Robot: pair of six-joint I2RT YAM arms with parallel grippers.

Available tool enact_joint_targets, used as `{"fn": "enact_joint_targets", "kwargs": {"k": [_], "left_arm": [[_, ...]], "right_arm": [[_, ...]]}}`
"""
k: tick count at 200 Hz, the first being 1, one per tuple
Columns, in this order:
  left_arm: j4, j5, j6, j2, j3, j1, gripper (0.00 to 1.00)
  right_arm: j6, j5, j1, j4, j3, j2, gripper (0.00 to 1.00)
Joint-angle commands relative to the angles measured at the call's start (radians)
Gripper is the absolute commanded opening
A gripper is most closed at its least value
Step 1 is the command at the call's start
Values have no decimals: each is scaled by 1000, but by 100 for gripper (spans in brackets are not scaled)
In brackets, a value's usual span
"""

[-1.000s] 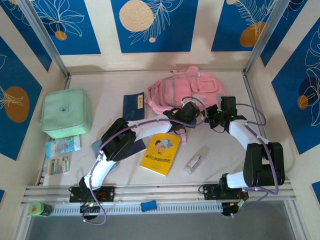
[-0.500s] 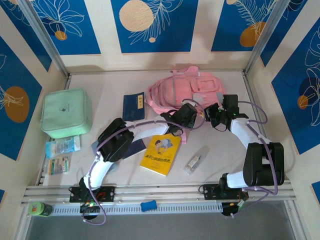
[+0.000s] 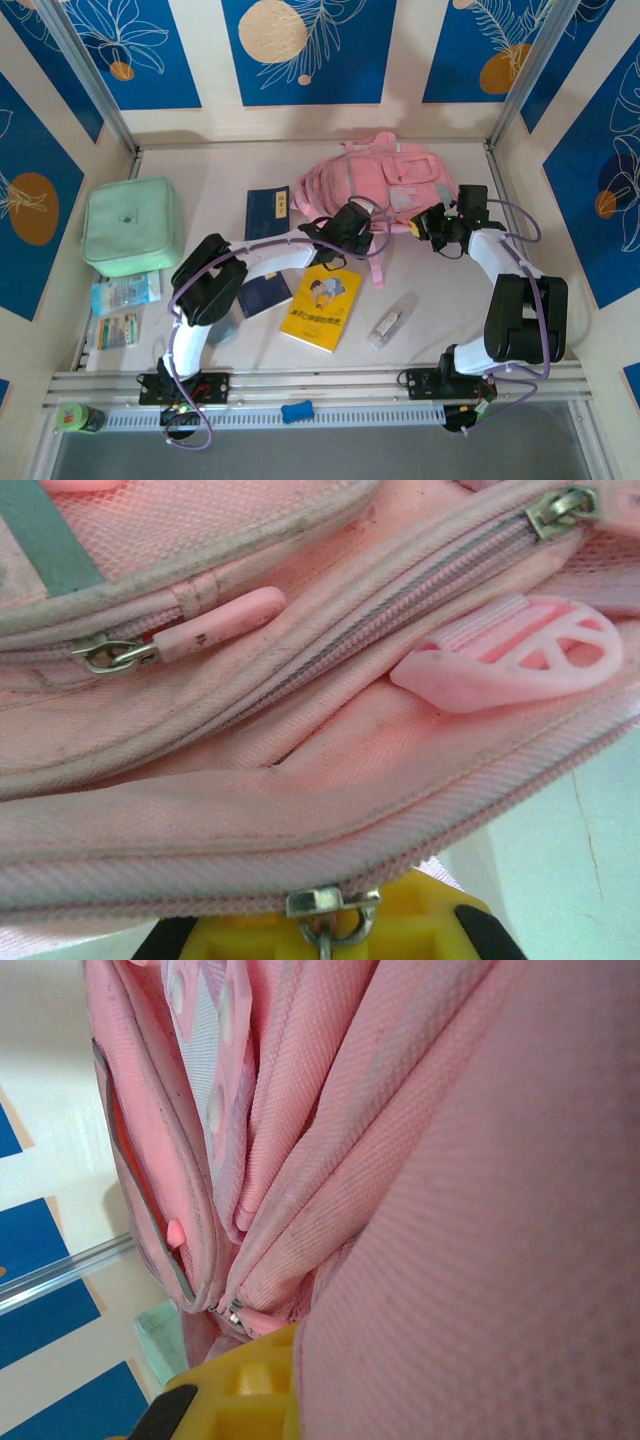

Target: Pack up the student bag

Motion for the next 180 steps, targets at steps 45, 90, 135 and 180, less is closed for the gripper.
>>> {"fn": "enact_joint_targets", "kwargs": {"k": [45, 90, 135, 180], "left_arm": [[-43, 19, 64, -61, -22, 16, 0], [-67, 88, 95, -75, -7, 9, 0], [-75, 112, 66, -20, 87, -4, 0], [-67, 147, 65, -13, 111, -5, 0]], "right_arm": [[-46, -59, -72, 12, 70, 5, 0], [-61, -69, -126, -4, 135, 85, 1], [-80, -85, -114, -7, 83, 40, 27], [-97, -163, -106, -93, -10, -49, 57]]}}
